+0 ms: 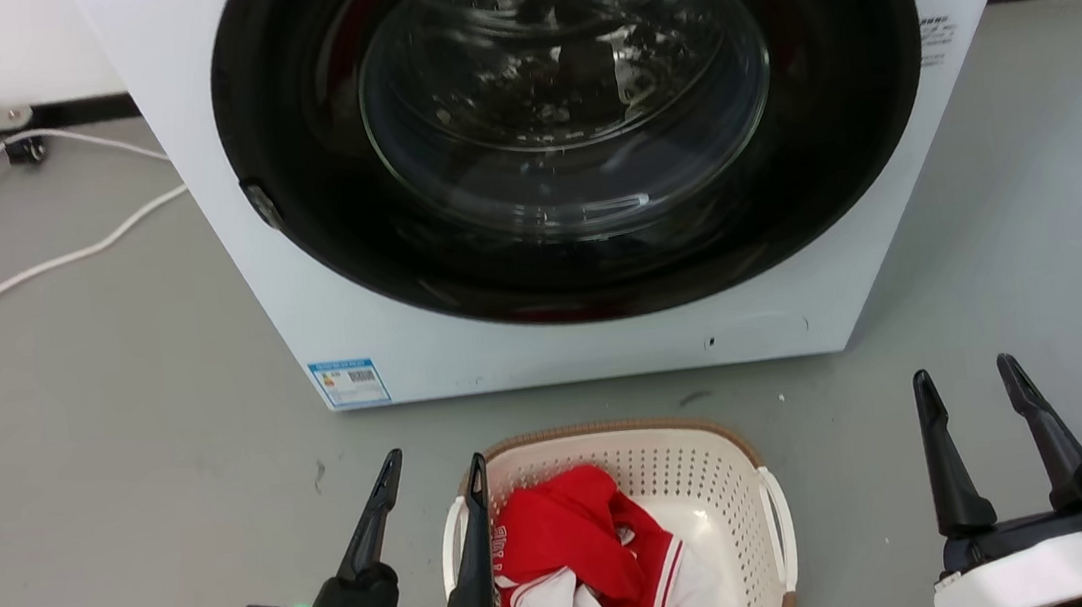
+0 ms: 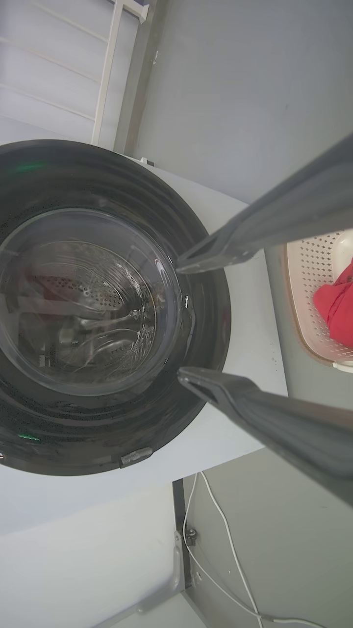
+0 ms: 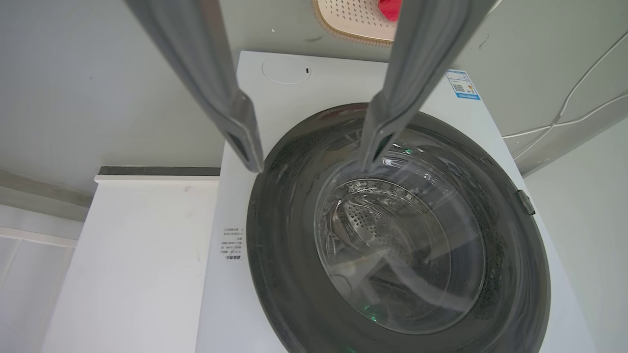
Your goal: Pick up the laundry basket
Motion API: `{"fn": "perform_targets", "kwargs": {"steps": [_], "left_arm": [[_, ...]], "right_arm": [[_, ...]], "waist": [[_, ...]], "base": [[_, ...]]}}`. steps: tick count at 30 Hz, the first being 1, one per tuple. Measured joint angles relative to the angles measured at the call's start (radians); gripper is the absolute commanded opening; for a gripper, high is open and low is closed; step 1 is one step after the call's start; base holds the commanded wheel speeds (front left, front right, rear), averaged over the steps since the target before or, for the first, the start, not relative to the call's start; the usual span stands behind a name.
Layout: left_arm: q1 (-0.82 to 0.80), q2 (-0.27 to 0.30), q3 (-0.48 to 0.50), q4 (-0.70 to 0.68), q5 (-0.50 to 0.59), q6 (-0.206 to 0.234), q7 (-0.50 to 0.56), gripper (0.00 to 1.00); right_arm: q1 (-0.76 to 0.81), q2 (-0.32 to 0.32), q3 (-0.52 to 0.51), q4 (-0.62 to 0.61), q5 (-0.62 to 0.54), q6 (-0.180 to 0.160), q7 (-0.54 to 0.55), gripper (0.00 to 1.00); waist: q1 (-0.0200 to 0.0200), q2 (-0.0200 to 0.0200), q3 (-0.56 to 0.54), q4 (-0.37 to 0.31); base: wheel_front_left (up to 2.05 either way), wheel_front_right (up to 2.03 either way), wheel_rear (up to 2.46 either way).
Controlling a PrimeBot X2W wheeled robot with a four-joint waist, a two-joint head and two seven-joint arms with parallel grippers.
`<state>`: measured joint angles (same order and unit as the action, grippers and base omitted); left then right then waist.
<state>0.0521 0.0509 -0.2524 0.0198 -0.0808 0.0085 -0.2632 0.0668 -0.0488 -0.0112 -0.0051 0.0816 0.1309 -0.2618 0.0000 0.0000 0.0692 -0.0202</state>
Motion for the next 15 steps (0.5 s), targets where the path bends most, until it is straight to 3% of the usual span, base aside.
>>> {"fn": "perform_targets", "kwargs": {"steps": [10,15], "left_arm": [[-0.143,-0.001,0.056,0.102,0.006,-0.013,0.000,1.00],[-0.247,0.015,0.096,0.231,0.000,-0.036,0.000,1.00]], "right_arm": [[-0.120,-0.001,0.002,0.038,-0.006,0.000,0.023,1.00],[-0.215,-0.001,0.027,0.119,0.000,0.000,0.053,1.00]], "waist": [[0.0001,0.0000,0.187,-0.010],[0.0001,0.0000,0.302,-0.023]], "base": [[0.00,0.00,0.00],[0.00,0.00,0.00]]}}
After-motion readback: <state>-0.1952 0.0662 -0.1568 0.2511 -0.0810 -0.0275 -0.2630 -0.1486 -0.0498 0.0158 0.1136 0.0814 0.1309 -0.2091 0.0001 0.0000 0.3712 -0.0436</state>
